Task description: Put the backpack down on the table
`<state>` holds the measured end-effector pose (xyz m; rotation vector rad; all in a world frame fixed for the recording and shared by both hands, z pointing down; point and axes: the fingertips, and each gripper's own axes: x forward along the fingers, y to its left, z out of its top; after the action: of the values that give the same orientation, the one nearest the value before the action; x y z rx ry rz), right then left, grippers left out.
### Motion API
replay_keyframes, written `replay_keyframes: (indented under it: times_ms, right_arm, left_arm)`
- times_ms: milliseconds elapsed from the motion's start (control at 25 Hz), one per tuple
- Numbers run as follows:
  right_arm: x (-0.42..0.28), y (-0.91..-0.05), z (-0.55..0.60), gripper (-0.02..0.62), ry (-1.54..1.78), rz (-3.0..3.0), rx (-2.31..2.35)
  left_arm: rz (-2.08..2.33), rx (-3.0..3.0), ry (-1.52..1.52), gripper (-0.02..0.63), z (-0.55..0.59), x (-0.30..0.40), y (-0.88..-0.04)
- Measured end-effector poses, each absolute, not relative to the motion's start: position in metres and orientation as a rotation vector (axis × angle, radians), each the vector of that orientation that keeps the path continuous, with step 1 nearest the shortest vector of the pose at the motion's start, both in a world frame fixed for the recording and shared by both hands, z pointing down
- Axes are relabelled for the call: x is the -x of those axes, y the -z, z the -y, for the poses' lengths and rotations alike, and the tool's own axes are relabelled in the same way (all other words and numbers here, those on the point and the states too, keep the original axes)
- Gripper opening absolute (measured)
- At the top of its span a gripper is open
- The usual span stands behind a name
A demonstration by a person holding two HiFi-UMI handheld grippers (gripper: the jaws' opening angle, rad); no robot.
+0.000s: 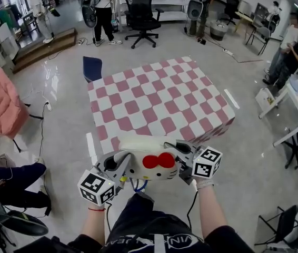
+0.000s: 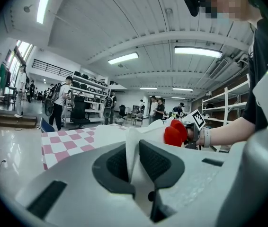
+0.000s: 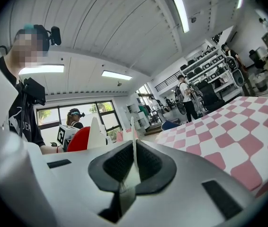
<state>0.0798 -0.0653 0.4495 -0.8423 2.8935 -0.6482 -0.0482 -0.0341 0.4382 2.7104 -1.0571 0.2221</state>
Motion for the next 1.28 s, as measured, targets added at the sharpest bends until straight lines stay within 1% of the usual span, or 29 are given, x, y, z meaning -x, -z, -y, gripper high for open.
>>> replay_keyframes:
  times_ms: [360,1280]
  right_arm:
    - [-0.079,-0.439,0.133,0.011,0.636,-2.86,0.885]
    - [-0.079,-0.454,0.284,0.011,0.624,-2.825,1.027]
  left_arm:
    - [1.026,-2.738,-0.212,0.048,0.104,0.05,-0.425]
    - [0.951,-2.761,-0.211,0.048,0.258,0.054,-0.441]
